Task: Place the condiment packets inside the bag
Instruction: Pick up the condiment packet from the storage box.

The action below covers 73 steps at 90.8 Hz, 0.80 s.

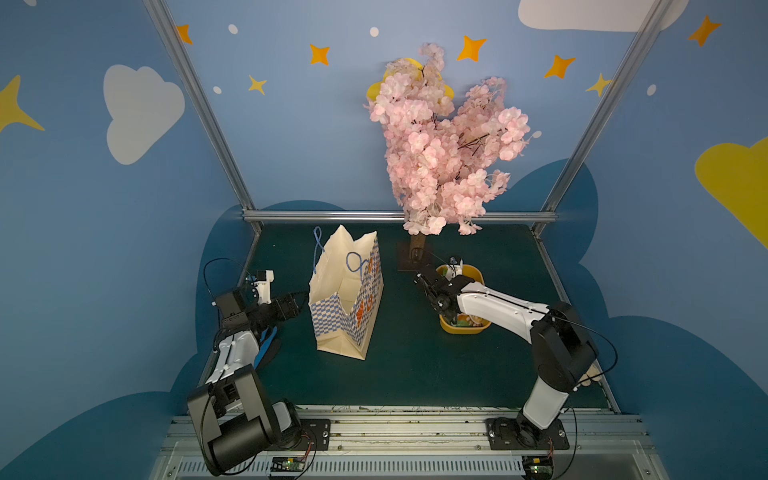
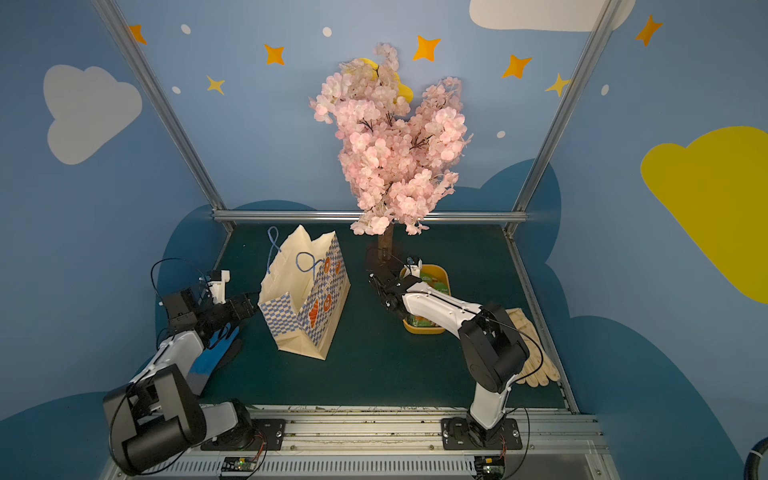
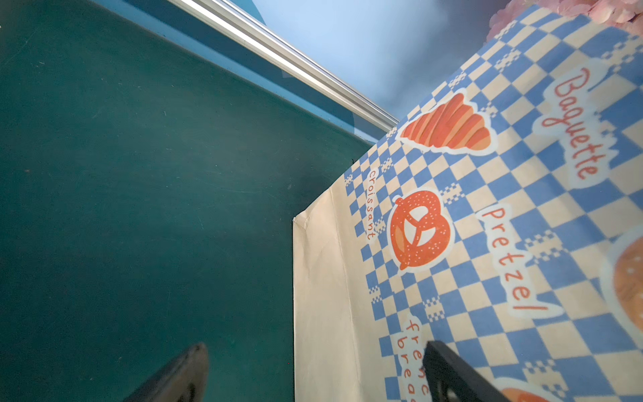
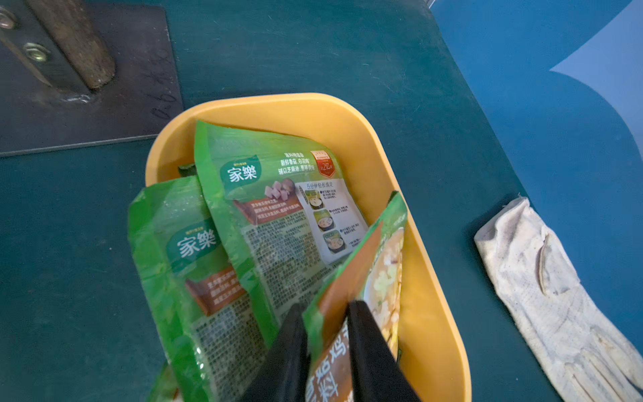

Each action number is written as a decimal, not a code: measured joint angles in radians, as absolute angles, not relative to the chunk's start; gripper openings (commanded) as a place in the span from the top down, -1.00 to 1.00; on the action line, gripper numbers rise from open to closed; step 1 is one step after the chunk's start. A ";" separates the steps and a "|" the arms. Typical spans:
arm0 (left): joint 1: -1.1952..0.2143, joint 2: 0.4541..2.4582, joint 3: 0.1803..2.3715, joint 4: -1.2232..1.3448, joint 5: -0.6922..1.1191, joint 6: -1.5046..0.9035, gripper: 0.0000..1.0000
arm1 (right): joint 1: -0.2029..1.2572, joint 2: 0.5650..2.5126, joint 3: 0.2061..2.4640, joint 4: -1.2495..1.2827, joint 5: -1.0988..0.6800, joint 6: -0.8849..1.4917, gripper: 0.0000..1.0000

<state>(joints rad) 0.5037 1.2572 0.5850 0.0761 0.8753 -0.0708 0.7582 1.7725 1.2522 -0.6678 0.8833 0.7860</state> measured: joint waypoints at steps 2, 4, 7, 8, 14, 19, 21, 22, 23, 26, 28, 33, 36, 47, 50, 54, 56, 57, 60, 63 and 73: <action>0.504 1.257 0.585 0.076 0.875 -0.071 -1.00 | 0.758 1.771 1.250 -0.667 0.883 0.787 0.77; 0.504 1.257 0.585 0.076 0.875 -0.071 -1.00 | 0.758 1.768 1.246 -0.667 0.883 0.786 0.83; 0.504 1.257 0.585 0.076 0.875 -0.071 -1.00 | 0.757 1.762 1.241 -0.666 0.883 0.784 0.92; 0.504 1.257 0.585 0.076 0.875 -0.071 -1.00 | 0.757 1.759 1.238 -0.665 0.882 0.784 0.96; 0.504 1.257 0.585 0.076 0.875 -0.071 -1.00 | 0.757 1.737 1.226 -0.665 0.881 0.779 1.00; 0.504 1.257 0.585 0.076 0.875 -0.071 -1.00 | 0.756 1.711 1.217 -0.670 0.878 0.767 1.00; 0.504 1.257 0.585 0.076 0.875 -0.071 -1.00 | 0.756 1.700 1.216 -0.673 0.876 0.760 1.00; 0.504 1.257 0.585 0.076 0.875 -0.071 -1.00 | 0.757 1.692 1.215 -0.675 0.875 0.754 1.00; 0.504 1.257 0.585 0.076 0.875 -0.071 -1.00 | 0.757 1.687 1.214 -0.677 0.875 0.753 1.00; 0.504 1.257 0.585 0.076 0.875 -0.071 -1.00 | 0.762 1.666 1.213 -0.681 0.873 0.739 1.00; 0.504 1.257 0.585 0.076 0.875 -0.071 -1.00 | 0.765 1.652 1.213 -0.685 0.873 0.733 1.00; 0.504 1.257 0.585 0.076 0.875 -0.071 -1.00 | 0.773 1.608 1.211 -0.693 0.875 0.717 1.00; 0.504 1.257 0.585 0.076 0.875 -0.071 -1.00 | 0.782 1.580 1.210 -0.697 0.878 0.709 1.00; 0.504 1.257 0.585 0.076 0.875 -0.071 -1.00 | 0.850 1.454 1.209 -0.704 0.894 0.680 1.00; 0.504 1.257 0.585 0.076 0.875 -0.071 -1.00 | 0.876 1.416 1.208 -0.705 0.901 0.672 1.00; 0.504 1.257 0.585 0.076 0.875 -0.071 -1.00 | 0.911 1.367 1.208 -0.706 0.910 0.656 1.00; 0.504 1.257 0.585 0.076 0.875 -0.071 -1.00 | 0.929 1.345 1.208 -0.702 0.917 0.648 1.00; 0.504 1.257 0.585 0.076 0.875 -0.071 -1.00 | 0.937 1.334 1.208 -0.703 0.919 0.645 1.00; 0.504 1.257 0.585 0.076 0.875 -0.071 -1.00 | 0.967 1.298 1.208 -0.696 0.924 0.627 1.00; 0.505 1.257 0.585 0.076 0.875 -0.071 -1.00 | 0.997 1.269 1.207 -0.685 0.929 0.616 1.00; 0.506 1.257 0.585 0.076 0.875 -0.071 -1.00 | 1.111 1.182 1.208 -0.630 0.947 0.541 1.00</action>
